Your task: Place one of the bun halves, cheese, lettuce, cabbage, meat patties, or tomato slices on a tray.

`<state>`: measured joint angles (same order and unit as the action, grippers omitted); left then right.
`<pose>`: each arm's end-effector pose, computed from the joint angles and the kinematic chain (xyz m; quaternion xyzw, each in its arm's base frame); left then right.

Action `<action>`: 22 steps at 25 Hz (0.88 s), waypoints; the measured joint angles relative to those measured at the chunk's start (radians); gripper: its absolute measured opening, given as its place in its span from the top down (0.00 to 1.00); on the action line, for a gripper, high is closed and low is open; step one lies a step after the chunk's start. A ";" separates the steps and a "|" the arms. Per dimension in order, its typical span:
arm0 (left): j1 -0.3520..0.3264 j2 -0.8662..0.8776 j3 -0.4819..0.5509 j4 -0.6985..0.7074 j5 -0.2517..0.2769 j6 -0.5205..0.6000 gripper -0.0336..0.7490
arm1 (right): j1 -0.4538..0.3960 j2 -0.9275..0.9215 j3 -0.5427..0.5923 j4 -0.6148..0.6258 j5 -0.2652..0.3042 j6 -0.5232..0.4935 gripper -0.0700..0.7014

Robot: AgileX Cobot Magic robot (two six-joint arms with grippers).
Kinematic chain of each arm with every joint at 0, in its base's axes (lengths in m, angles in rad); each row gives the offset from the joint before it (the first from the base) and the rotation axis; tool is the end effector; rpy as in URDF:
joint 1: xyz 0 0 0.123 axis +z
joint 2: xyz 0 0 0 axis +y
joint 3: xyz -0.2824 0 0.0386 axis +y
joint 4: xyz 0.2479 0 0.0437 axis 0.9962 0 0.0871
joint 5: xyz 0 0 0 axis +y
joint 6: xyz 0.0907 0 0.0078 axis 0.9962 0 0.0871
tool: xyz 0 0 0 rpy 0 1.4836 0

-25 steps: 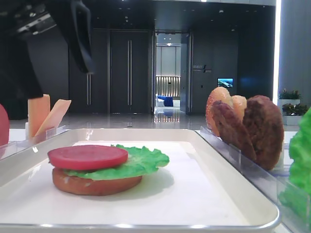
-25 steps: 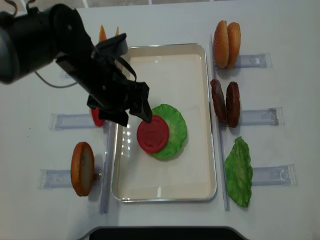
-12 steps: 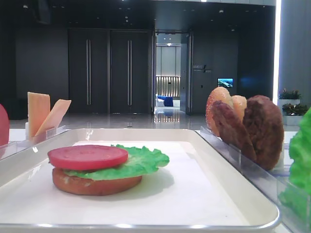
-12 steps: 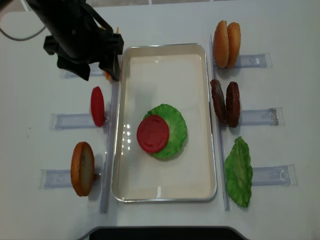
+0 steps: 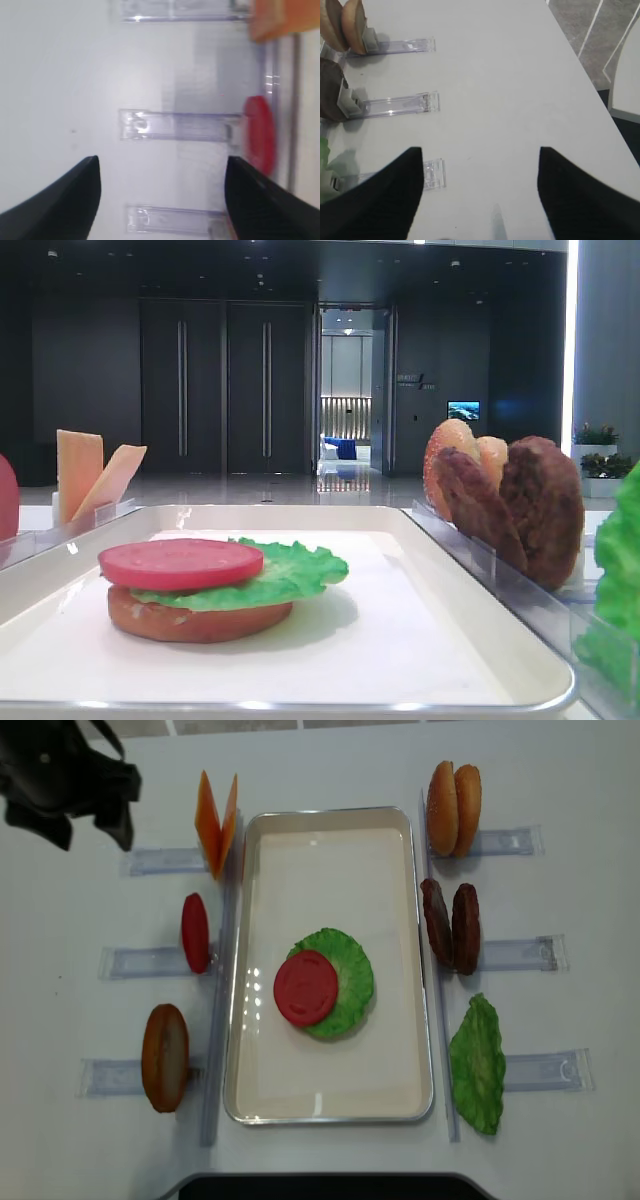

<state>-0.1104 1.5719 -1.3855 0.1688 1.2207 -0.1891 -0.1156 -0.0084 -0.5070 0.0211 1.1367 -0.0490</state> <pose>0.3129 -0.0202 0.3154 -0.0201 0.9886 0.0627 0.1355 -0.0100 0.0029 0.2730 0.0280 0.8681 -0.0303 0.4946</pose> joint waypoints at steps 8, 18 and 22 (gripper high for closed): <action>0.163 -0.059 0.031 0.056 0.000 0.047 0.22 | 0.000 0.000 0.000 0.000 0.000 0.000 0.31; 0.163 -0.571 0.586 0.055 -0.001 0.049 0.26 | 0.000 0.000 0.000 0.000 0.000 0.000 0.31; 0.163 -0.863 0.791 0.025 -0.059 0.064 0.26 | 0.000 0.000 0.000 0.000 0.000 0.000 0.31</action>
<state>0.0522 0.7093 -0.5944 0.1942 1.1621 -0.1254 -0.1156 -0.0084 -0.5070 0.0211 1.1367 -0.0490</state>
